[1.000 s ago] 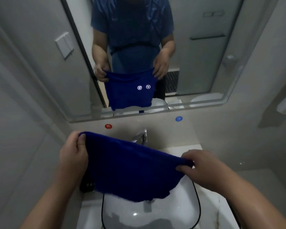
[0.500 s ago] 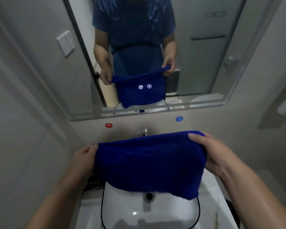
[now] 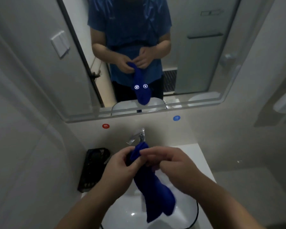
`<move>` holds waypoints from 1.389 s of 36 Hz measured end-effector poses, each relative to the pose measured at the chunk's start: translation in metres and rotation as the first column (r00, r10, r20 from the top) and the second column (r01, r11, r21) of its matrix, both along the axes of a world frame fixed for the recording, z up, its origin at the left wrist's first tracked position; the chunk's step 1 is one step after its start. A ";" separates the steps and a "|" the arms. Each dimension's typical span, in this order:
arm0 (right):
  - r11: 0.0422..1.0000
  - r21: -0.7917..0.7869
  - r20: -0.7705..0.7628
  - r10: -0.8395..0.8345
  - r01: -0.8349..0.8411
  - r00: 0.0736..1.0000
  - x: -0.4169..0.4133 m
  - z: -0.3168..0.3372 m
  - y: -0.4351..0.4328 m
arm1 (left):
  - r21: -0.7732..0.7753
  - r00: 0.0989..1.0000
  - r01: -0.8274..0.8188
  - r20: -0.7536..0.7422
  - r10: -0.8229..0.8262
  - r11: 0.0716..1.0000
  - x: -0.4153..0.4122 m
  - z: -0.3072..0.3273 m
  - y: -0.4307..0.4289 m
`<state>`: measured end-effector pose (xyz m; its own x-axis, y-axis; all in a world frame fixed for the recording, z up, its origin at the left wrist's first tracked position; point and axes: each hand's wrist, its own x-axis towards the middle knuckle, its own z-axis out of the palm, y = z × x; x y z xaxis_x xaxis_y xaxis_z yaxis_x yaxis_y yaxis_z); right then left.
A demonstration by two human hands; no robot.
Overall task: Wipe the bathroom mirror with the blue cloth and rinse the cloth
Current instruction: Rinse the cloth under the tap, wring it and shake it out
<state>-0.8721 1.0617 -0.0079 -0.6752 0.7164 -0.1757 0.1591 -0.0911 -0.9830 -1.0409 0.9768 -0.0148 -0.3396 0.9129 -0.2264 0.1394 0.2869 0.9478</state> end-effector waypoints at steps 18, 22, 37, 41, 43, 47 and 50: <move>0.976 -0.090 -0.096 0.190 -0.199 0.977 0.022 -0.024 0.022 | 0.267 0.980 0.088 0.147 -0.130 0.960 -0.023 0.049 -0.006; 0.996 0.086 -0.175 0.026 -0.011 0.984 0.018 -0.007 0.021 | 0.189 0.999 0.015 -0.039 -0.008 0.982 -0.033 0.039 -0.008; 0.898 0.441 -0.024 0.012 0.000 1.000 0.003 0.015 0.007 | 0.102 0.889 0.313 -0.380 -0.254 0.944 0.006 0.032 -0.004; 0.906 0.422 0.030 -0.059 0.041 0.998 0.010 0.007 0.019 | 0.047 0.900 0.270 -0.367 -0.235 0.962 0.017 0.021 0.003; 0.931 0.366 0.030 -0.005 -0.006 1.000 0.015 0.002 0.024 | 0.060 0.915 0.255 -0.337 -0.221 0.965 0.017 0.021 0.007; 0.974 0.181 -0.083 0.157 -0.140 0.984 0.027 -0.008 0.029 | 0.052 0.902 0.311 -0.331 -0.278 0.949 0.016 0.025 0.007; 0.988 0.035 -0.234 0.156 -0.152 0.960 0.033 -0.015 0.033 | 0.056 0.919 0.294 -0.290 -0.266 0.954 0.016 0.027 0.007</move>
